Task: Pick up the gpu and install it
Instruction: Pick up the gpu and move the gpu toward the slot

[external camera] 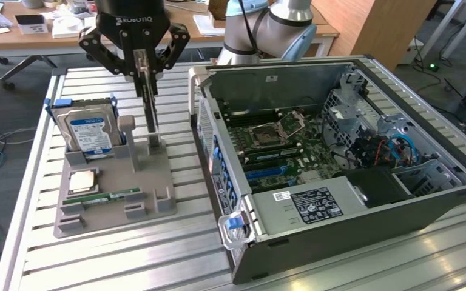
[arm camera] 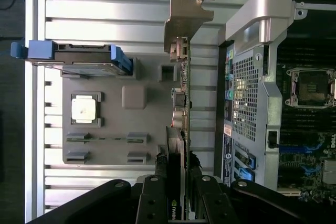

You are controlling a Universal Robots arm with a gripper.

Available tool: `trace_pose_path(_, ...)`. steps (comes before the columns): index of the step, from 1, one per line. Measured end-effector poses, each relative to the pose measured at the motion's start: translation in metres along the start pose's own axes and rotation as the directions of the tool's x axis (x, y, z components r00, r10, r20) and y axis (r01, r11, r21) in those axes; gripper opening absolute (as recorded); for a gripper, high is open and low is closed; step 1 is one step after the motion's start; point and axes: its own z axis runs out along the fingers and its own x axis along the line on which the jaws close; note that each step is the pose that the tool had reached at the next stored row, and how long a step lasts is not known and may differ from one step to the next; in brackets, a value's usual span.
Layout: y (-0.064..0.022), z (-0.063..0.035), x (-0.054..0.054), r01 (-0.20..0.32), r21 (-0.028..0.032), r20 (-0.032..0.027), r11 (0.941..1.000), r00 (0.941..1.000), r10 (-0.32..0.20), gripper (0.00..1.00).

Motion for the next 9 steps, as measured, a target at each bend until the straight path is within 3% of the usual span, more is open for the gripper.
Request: trace_pose_path(9,0.0000,-0.0012,0.0000,0.000,0.0000,0.0000,1.0000,1.0000,0.000,0.26)
